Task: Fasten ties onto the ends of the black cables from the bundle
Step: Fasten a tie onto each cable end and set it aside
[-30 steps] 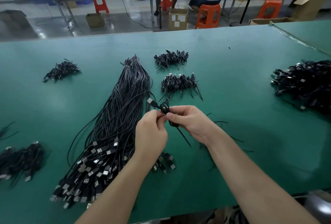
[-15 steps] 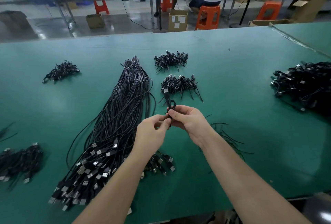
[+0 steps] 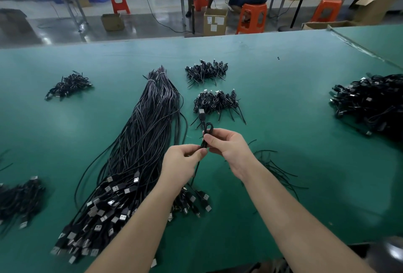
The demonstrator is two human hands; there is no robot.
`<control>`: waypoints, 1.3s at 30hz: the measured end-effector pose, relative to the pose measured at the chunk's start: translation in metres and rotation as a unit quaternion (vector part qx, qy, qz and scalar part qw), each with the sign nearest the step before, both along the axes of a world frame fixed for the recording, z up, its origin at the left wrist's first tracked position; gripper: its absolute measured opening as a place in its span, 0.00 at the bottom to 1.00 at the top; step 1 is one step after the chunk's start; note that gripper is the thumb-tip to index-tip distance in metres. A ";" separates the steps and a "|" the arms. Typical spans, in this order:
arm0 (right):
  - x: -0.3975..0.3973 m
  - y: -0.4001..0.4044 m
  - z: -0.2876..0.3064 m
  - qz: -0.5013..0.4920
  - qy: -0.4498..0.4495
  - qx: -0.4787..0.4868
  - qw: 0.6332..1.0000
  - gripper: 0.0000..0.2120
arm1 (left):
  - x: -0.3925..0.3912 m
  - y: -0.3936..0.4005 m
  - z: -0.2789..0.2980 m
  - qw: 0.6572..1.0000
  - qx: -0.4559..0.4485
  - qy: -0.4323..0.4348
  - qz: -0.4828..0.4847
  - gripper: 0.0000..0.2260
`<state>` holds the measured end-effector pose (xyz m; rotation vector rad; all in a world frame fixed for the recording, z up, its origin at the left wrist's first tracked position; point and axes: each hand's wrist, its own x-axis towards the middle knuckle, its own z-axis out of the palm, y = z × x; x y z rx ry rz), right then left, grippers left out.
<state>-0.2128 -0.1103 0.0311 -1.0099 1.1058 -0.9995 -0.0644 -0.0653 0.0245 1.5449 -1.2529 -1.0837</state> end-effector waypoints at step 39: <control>0.020 0.004 -0.099 0.013 0.681 -0.254 0.686 0.22 | -0.025 -0.241 -0.025 0.888 0.085 -0.452 0.001 0.06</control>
